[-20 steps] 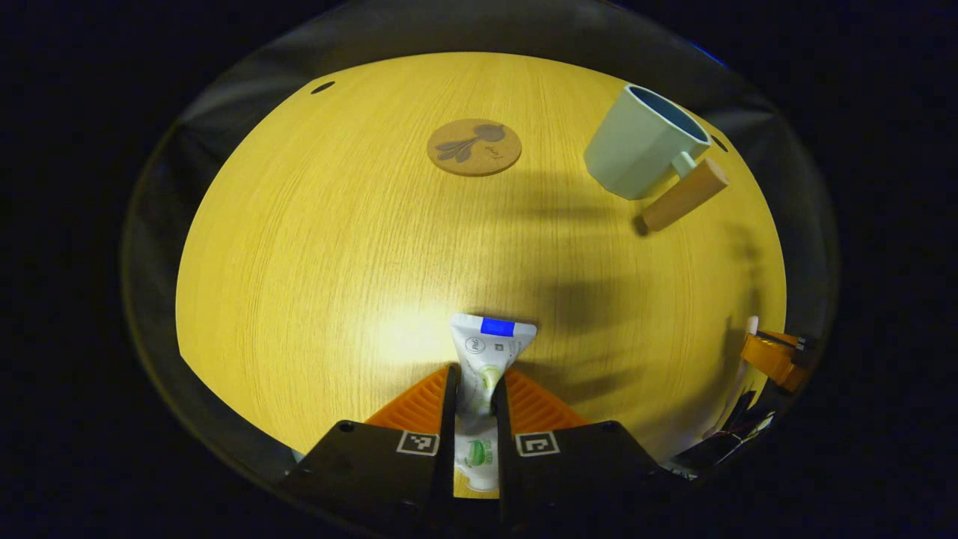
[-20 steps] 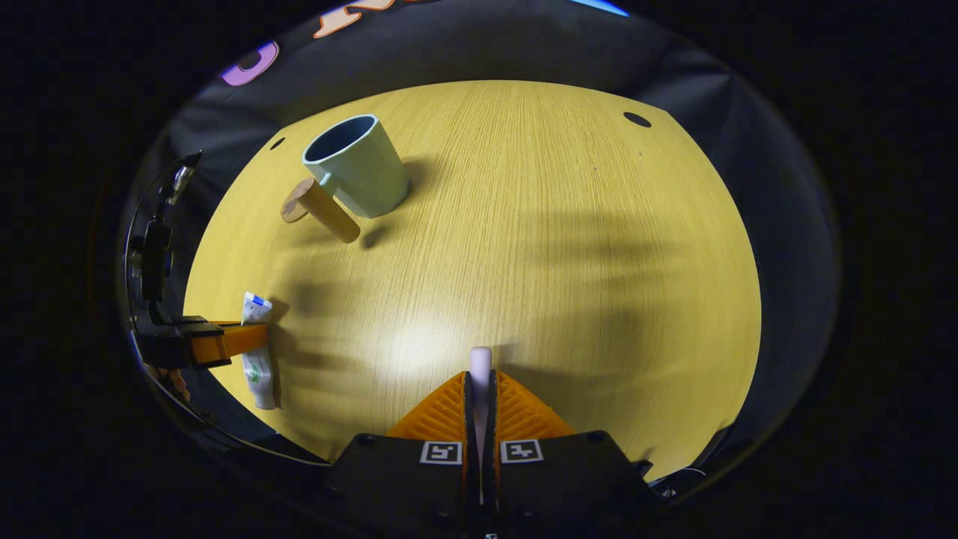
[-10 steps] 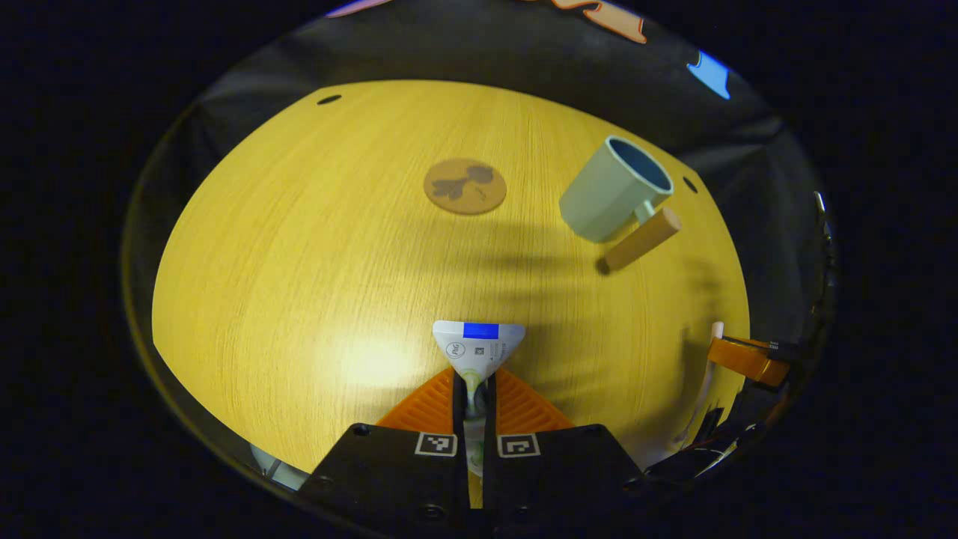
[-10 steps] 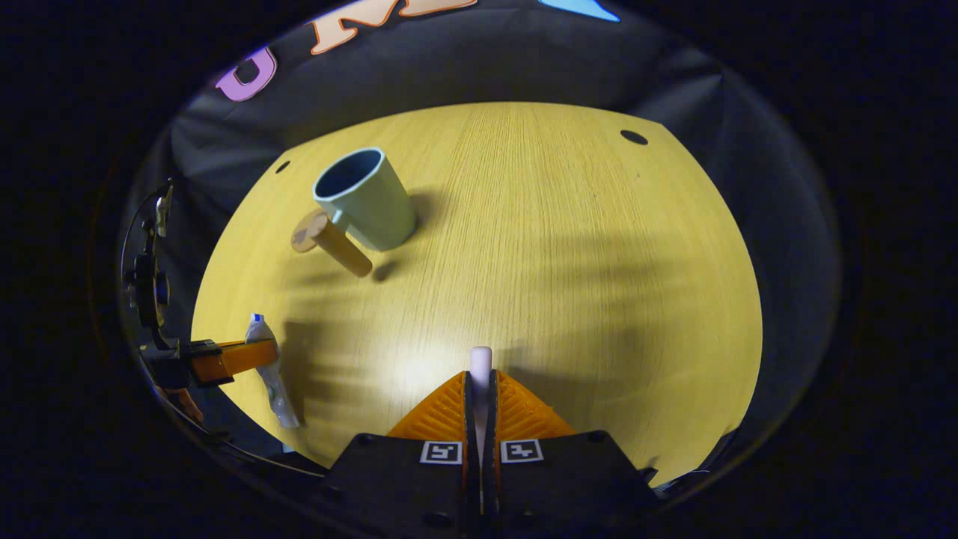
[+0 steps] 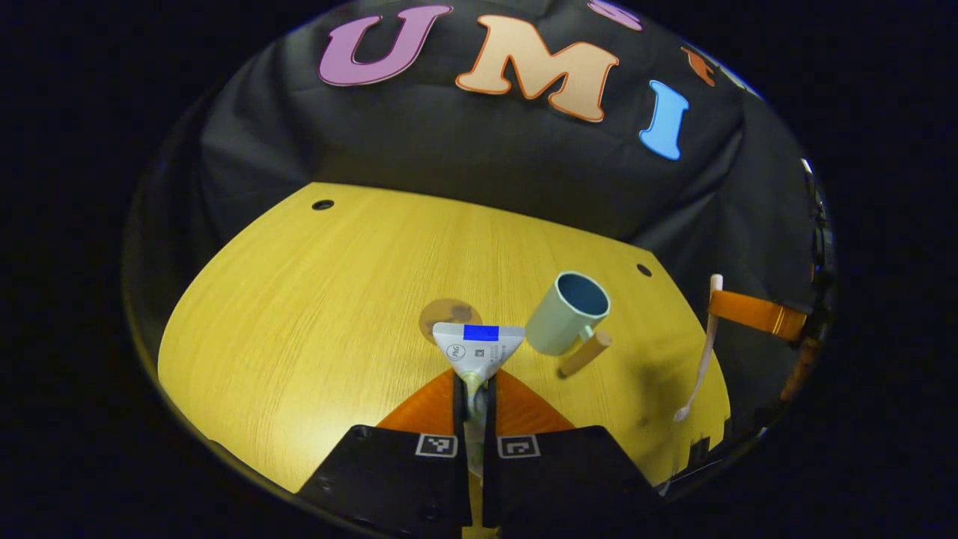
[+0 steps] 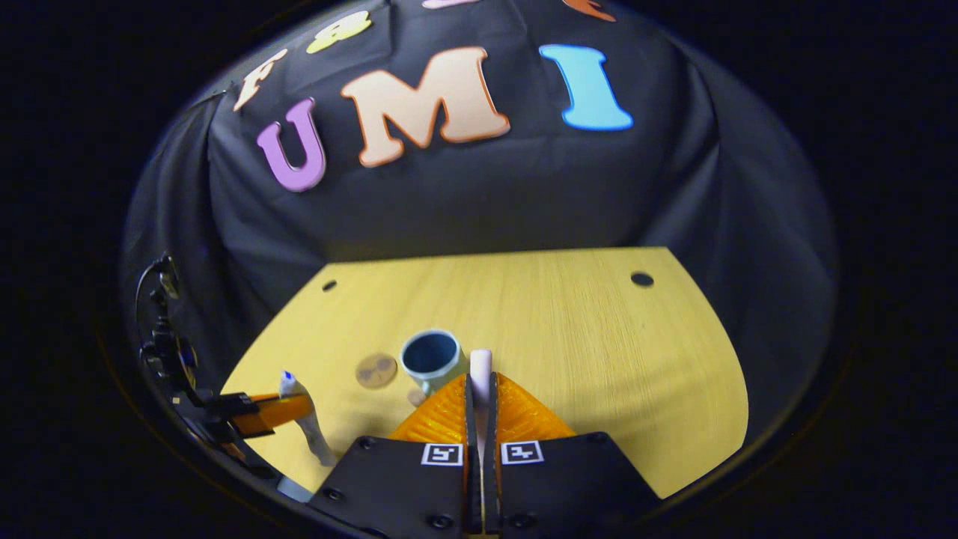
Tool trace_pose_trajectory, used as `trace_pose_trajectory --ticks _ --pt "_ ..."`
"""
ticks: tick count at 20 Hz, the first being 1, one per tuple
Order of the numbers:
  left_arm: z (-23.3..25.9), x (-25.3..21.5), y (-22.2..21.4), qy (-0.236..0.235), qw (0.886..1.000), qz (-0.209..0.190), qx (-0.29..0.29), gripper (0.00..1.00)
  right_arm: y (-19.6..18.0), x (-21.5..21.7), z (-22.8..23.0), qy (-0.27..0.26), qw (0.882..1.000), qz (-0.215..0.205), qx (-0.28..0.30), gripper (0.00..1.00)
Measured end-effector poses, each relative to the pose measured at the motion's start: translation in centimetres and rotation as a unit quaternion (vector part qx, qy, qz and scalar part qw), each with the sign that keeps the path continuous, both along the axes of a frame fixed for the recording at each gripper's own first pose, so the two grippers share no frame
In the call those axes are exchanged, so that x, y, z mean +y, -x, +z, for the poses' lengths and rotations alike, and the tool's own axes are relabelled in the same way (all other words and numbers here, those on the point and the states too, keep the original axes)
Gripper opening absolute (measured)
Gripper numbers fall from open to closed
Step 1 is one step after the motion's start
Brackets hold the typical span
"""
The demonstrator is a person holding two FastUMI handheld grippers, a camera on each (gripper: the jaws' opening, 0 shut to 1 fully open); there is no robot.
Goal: Put the toothbrush and toothpaste on the desktop into the cup, then pick up the cup and place it on the coaster on the desktop.
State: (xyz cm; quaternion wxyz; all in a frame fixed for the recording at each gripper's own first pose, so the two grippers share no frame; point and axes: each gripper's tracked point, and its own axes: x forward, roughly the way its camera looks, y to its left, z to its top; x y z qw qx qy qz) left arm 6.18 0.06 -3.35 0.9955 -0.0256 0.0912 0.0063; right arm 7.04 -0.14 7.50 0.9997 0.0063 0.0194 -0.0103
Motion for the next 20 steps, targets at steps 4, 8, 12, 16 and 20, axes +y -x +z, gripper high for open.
trace_pose_trajectory --ticks 4,8,12,16,20 --pt "5.0 -0.1 -1.2 -0.021 0.997 -0.029 -0.07 0.05 -1.1 3.0 5.4 -0.011 0.996 0.045 -0.082 0.04" --pt "9.0 0.0 -2.8 -0.052 0.989 -0.046 -0.132 0.05 -3.7 3.8 9.3 -0.044 0.986 0.071 -0.144 0.04" --pt "11.2 -1.1 -5.1 -0.059 0.979 -0.077 -0.18 0.05 -7.5 5.2 9.9 -0.032 0.981 0.076 -0.176 0.04" --pt "12.8 -3.4 -7.5 -0.049 0.968 -0.115 -0.218 0.05 -10.8 5.5 6.9 -0.035 0.981 0.078 -0.173 0.04" --pt "14.4 -5.2 -8.9 -0.05 0.955 -0.149 -0.251 0.05 -12.3 5.5 4.9 -0.049 0.983 0.074 -0.159 0.06"
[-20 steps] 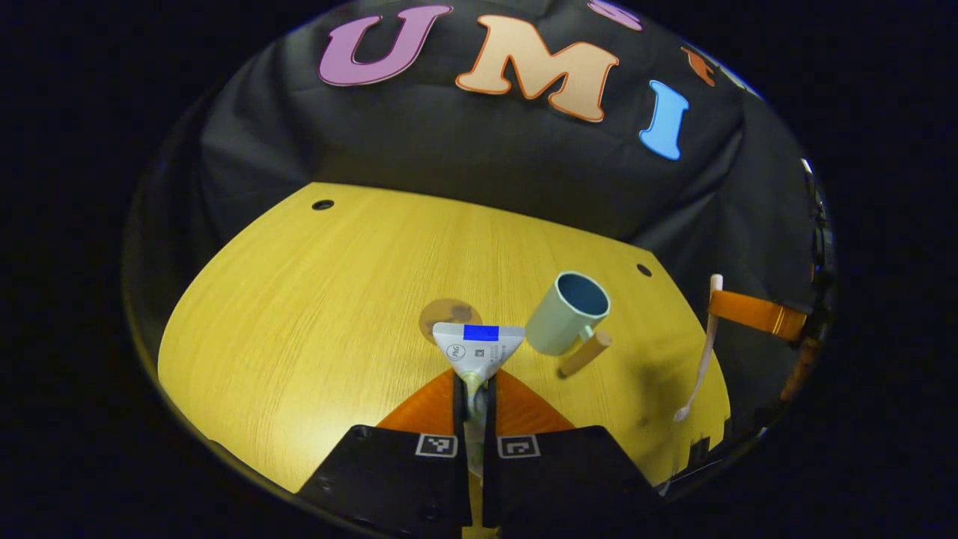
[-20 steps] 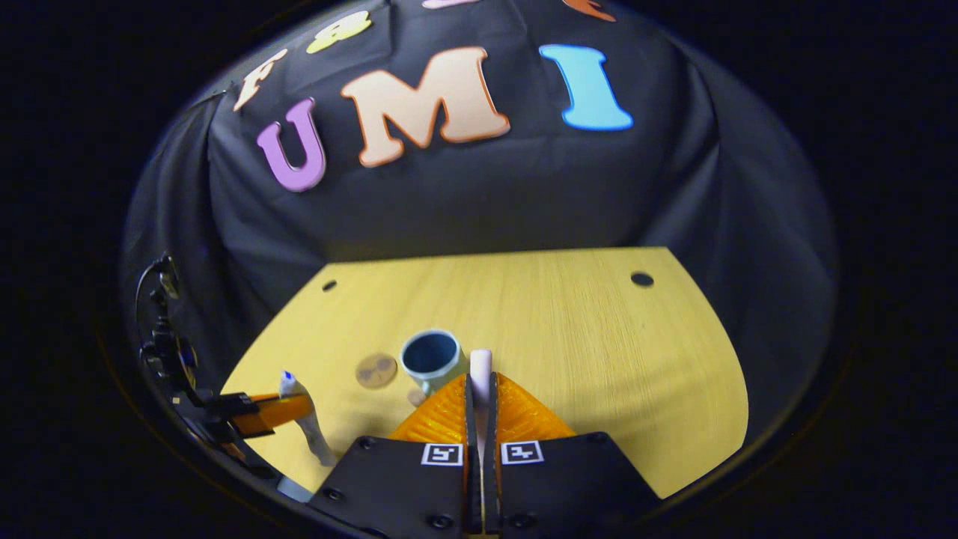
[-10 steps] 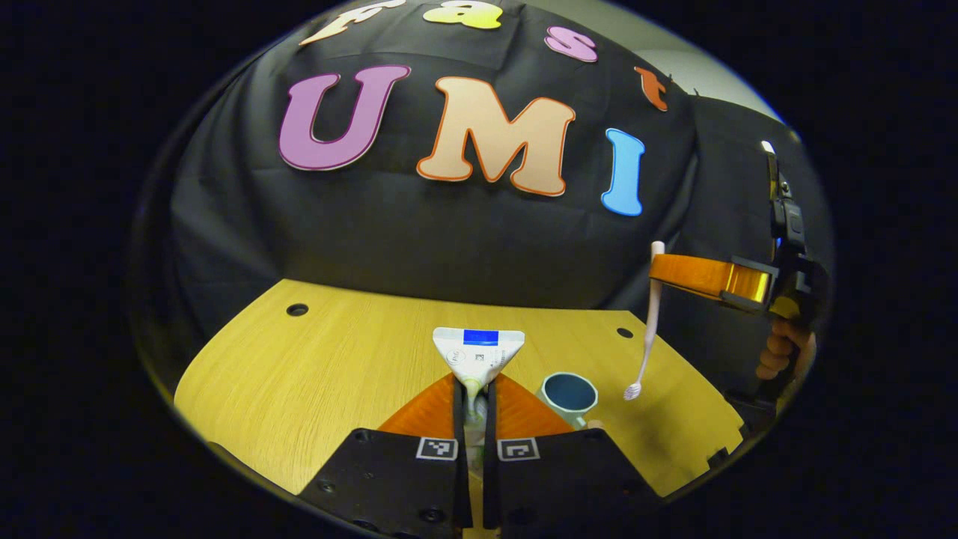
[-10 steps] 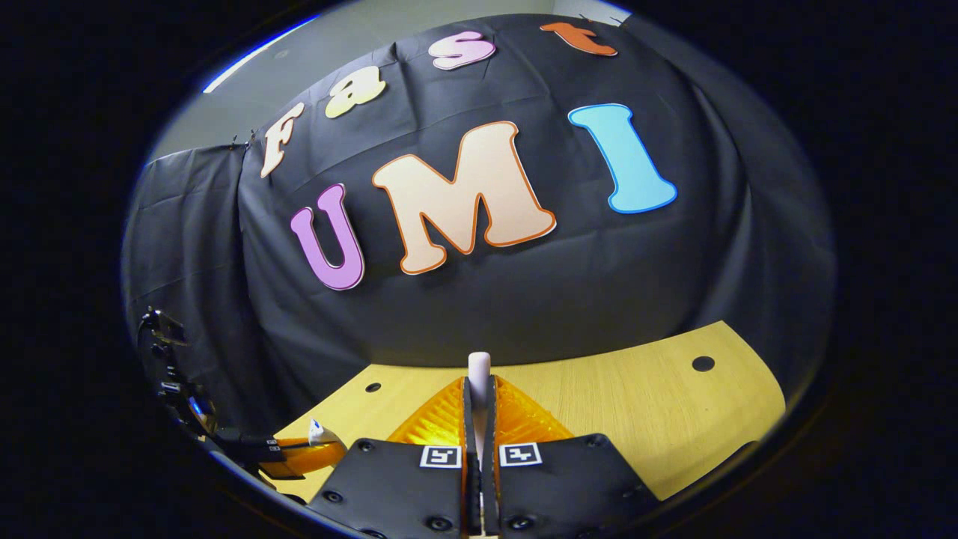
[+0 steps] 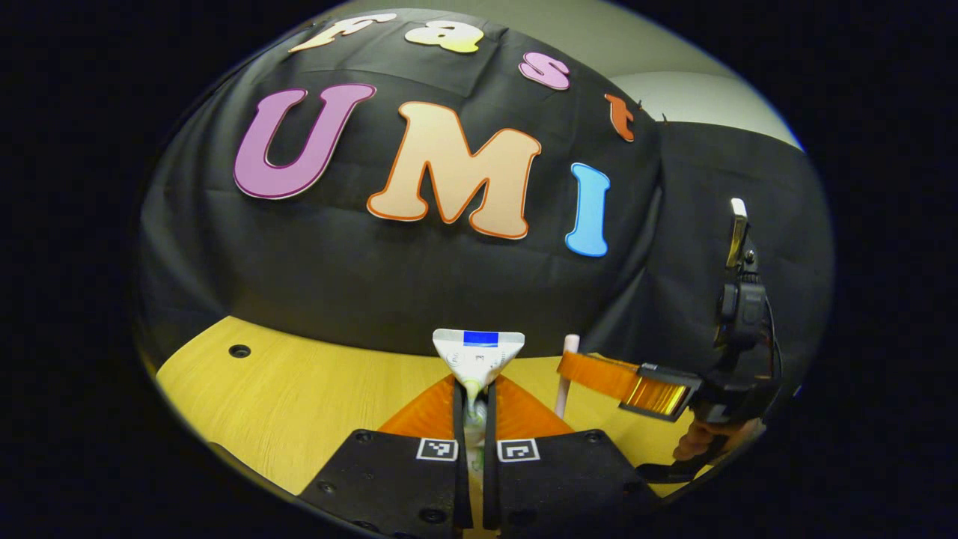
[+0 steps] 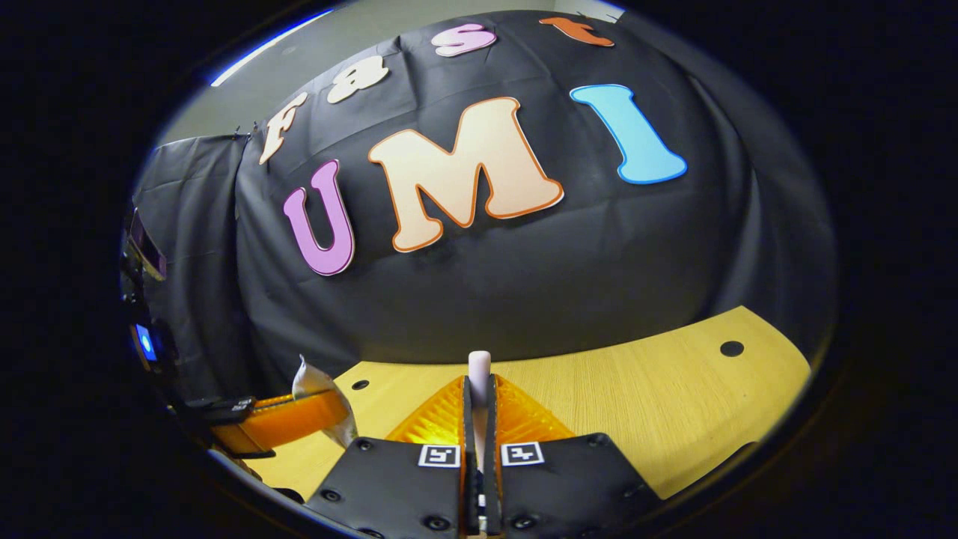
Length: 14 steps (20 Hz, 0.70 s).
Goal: Put the toothbrush and toothpaste on the desktop into the cup, then pick up the cup and place it on the coaster on the desktop.
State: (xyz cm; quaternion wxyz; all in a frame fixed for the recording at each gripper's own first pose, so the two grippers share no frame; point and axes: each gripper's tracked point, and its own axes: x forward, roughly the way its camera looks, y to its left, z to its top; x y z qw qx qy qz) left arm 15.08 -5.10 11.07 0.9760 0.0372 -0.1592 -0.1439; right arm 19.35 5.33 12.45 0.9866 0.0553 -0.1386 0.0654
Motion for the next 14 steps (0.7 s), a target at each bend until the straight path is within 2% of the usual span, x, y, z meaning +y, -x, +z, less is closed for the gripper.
trace_pose_trajectory --ticks 3,5,8,9,14 --pt "0.5 -1.7 -0.7 -0.003 0.999 -0.033 -0.014 0.05 0.1 -0.5 -0.1 -0.022 1.0 -0.002 0.004 0.13" --pt "0.5 -2.7 -1.1 -0.007 0.999 -0.047 -0.018 0.04 0.8 -2.3 0.2 -0.027 0.999 -0.019 -0.009 0.24" --pt "0.4 -4.4 -1.8 -0.011 0.997 -0.072 -0.02 0.04 3.2 -5.5 0.7 -0.028 0.997 -0.06 -0.028 0.82" --pt "0.2 -4.9 -2.0 -0.011 0.997 -0.078 -0.018 0.04 4.3 -6.7 0.5 -0.028 0.996 -0.077 -0.033 0.97" --pt "-3.2 -7.8 -3.7 -0.037 0.994 -0.106 -0.003 0.05 7.7 -11.3 -0.4 -0.04 0.99 -0.134 -0.032 0.97"
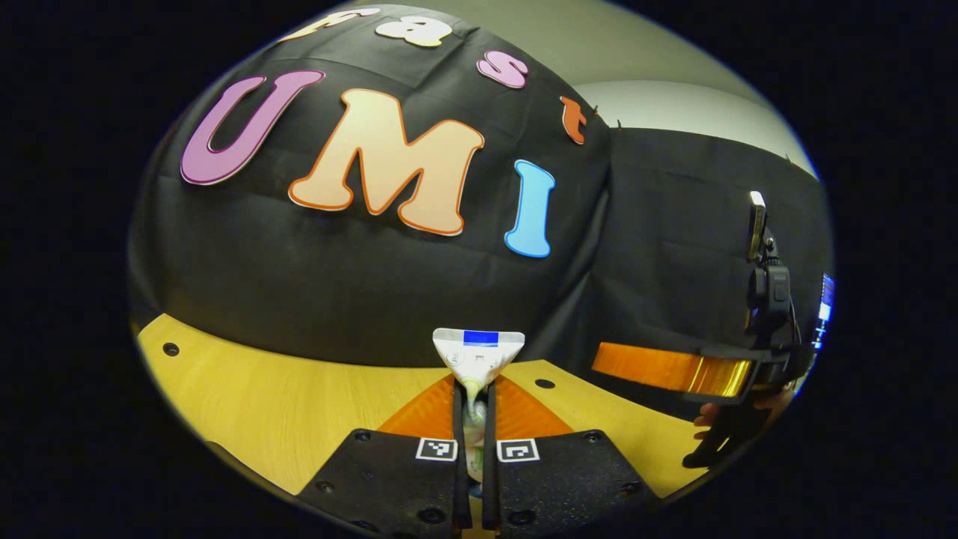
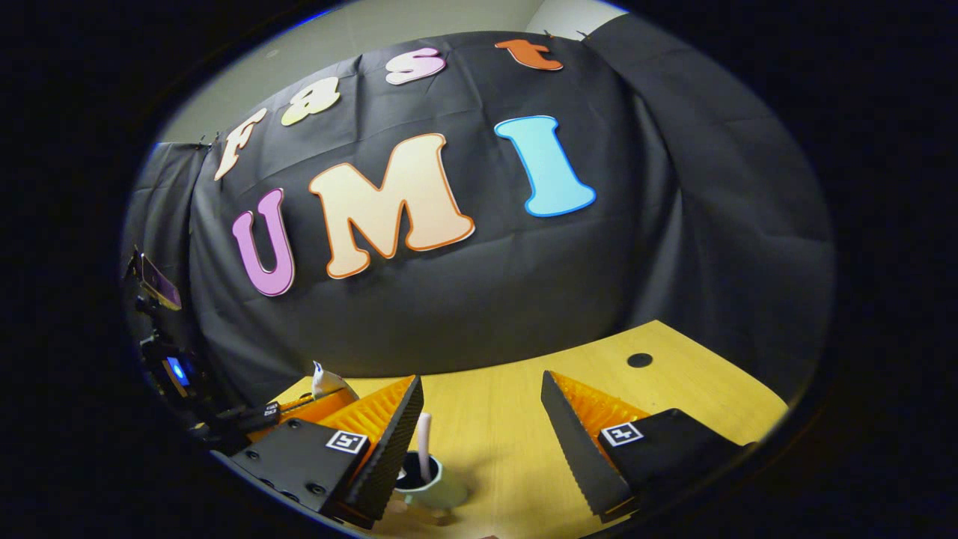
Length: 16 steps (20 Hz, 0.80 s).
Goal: Put the toothbrush and toothpaste on the desktop into the cup, then pick up the cup and place it on the coaster on the desktop.
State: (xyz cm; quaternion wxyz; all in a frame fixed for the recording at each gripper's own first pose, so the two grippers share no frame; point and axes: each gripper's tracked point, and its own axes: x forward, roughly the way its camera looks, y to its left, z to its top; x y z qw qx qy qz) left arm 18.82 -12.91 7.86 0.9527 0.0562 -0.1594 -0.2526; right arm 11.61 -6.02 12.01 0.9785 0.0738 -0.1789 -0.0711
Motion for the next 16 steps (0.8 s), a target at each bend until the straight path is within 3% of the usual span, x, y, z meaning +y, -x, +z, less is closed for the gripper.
trace_pose_trajectory --ticks 4,8,9,10,11,14,15,16 --pt "-2.7 -0.5 -0.7 -0.028 1.0 0.007 0.002 0.05 1.8 -1.4 -2.2 0.001 1.0 -0.019 0.012 0.97" --pt "-4.1 -0.3 -0.5 -0.021 1.0 0.005 0.021 0.18 2.5 -1.2 -3.7 0.012 0.999 -0.02 0.023 0.97" --pt "-3.7 -0.4 -0.1 -0.013 1.0 0.002 0.017 0.33 2.6 -0.9 -3.9 0.017 0.999 -0.017 0.026 0.97" --pt "-3.2 -0.3 0.6 -0.007 1.0 0.001 0.013 0.41 2.8 -0.5 -4.0 0.019 0.999 -0.013 0.027 0.97" --pt "-3.0 -0.2 1.1 -0.004 1.0 0.005 0.009 0.71 3.0 0.0 -4.0 0.02 0.999 -0.006 0.028 0.97" --pt "-1.5 1.1 2.9 -0.006 0.999 0.03 -0.015 0.88 3.4 1.5 -4.0 0.022 0.999 0.01 0.034 0.97" --pt "-0.5 1.5 3.8 -0.003 0.999 0.033 -0.026 0.98 3.6 2.0 -3.9 0.024 0.999 0.015 0.036 0.97" --pt "0.2 2.0 4.3 0.002 0.999 0.04 -0.034 0.98 3.6 2.6 -3.9 0.027 0.999 0.02 0.041 0.97"
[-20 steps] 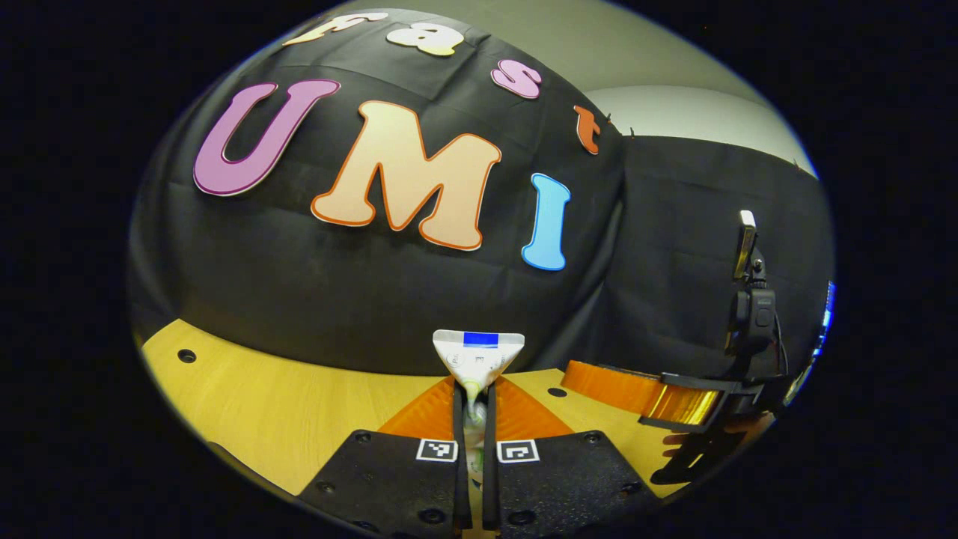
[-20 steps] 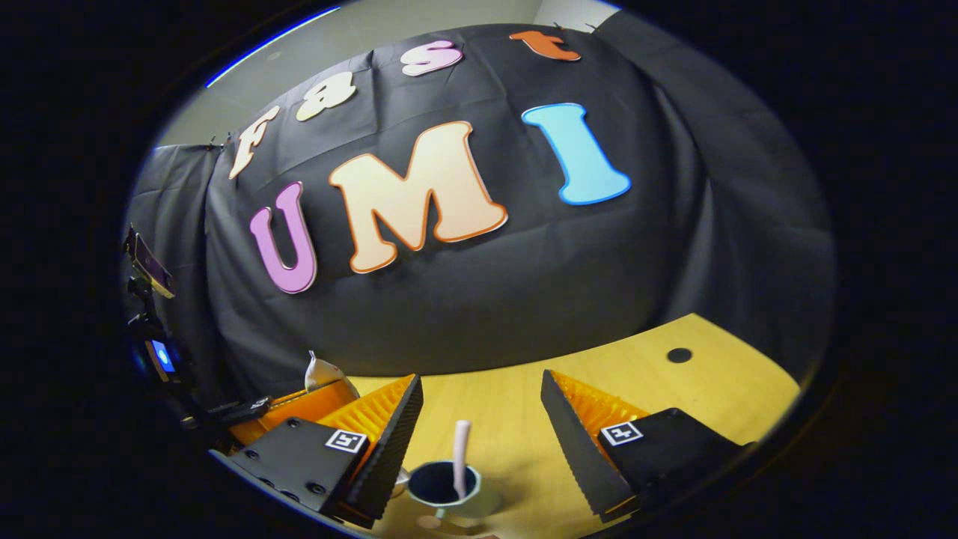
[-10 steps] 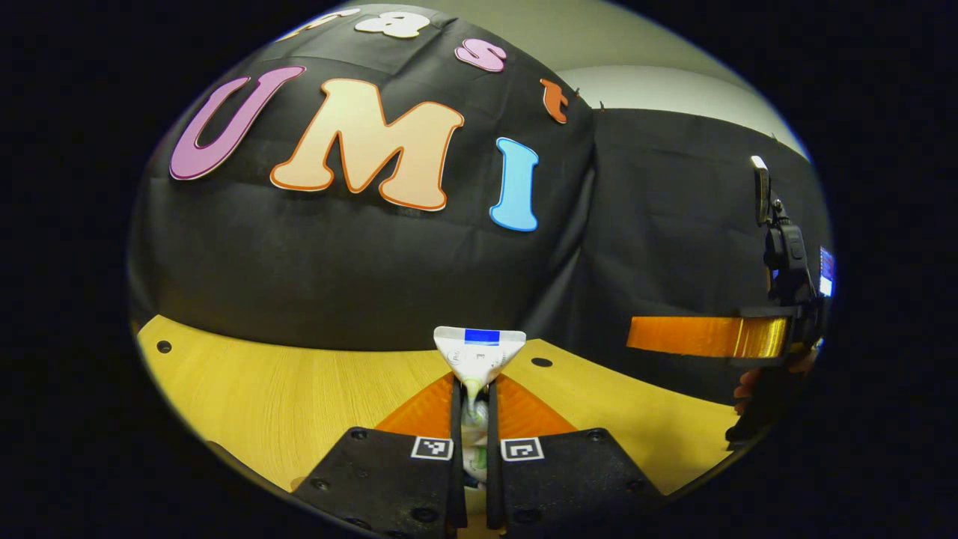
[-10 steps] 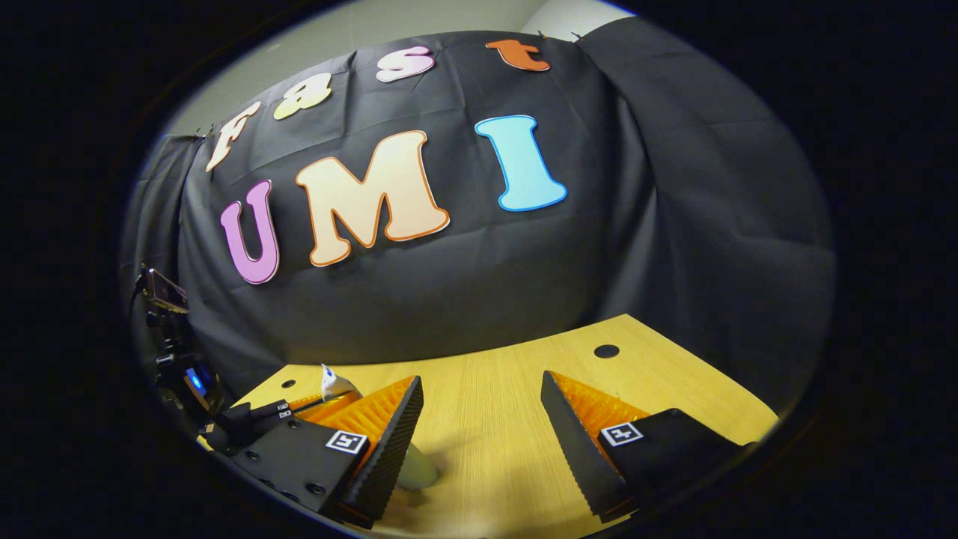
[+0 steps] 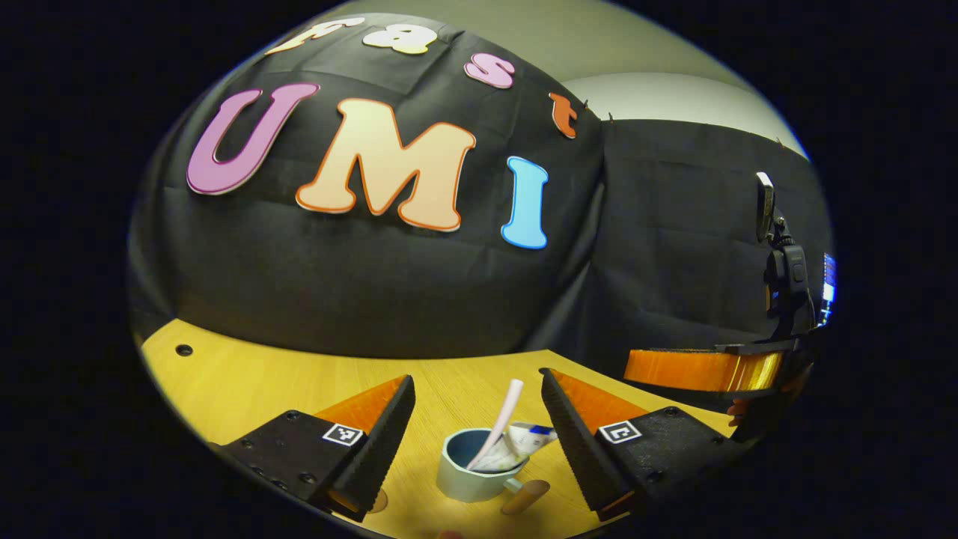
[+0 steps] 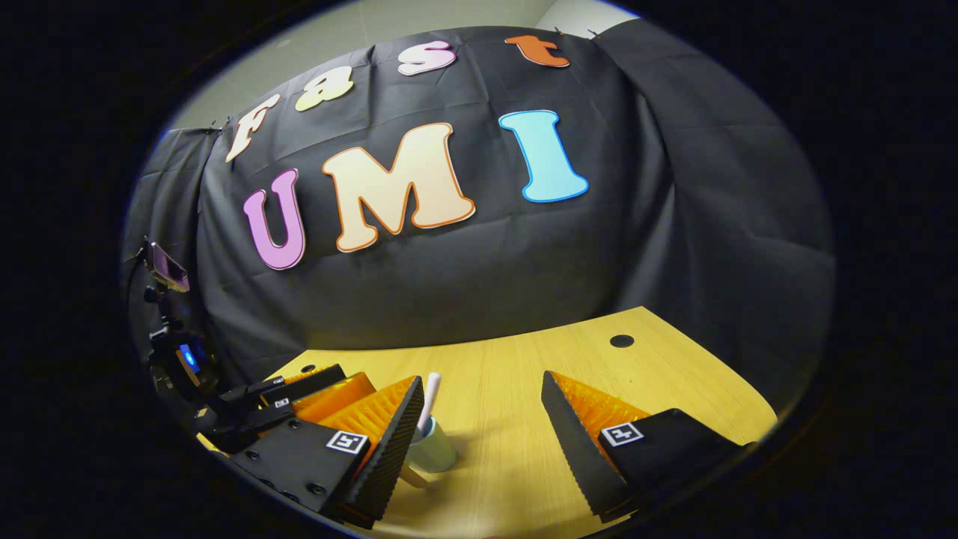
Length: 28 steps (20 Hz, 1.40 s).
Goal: Put the toothbrush and toothpaste on the desktop into the cup, then pick up the cup and place it on the coaster on the desktop.
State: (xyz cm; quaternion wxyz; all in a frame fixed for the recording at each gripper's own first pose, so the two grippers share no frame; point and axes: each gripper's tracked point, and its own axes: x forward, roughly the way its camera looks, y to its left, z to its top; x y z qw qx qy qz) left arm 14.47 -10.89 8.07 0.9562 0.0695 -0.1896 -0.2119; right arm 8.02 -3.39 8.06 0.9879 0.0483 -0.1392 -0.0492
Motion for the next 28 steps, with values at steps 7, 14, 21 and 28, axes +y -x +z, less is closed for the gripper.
trace_pose_trajectory --ticks 7,14,21,28 --pt "2.7 6.9 4.5 0.024 0.997 0.073 0.007 0.94 -0.9 6.1 -1.7 0.014 0.995 0.063 0.071 0.98" --pt "0.7 15.5 7.4 0.029 0.984 0.167 0.054 0.94 -3.4 9.4 -7.3 0.017 0.978 0.083 0.191 0.98" --pt "-4.1 19.8 9.6 0.044 0.969 0.207 0.128 0.95 -6.4 8.9 -12.2 0.013 0.942 0.058 0.331 0.98" --pt "-6.5 22.2 9.9 0.062 0.96 0.219 0.161 0.95 -8.5 8.6 -14.8 0.058 0.907 0.024 0.417 0.93"
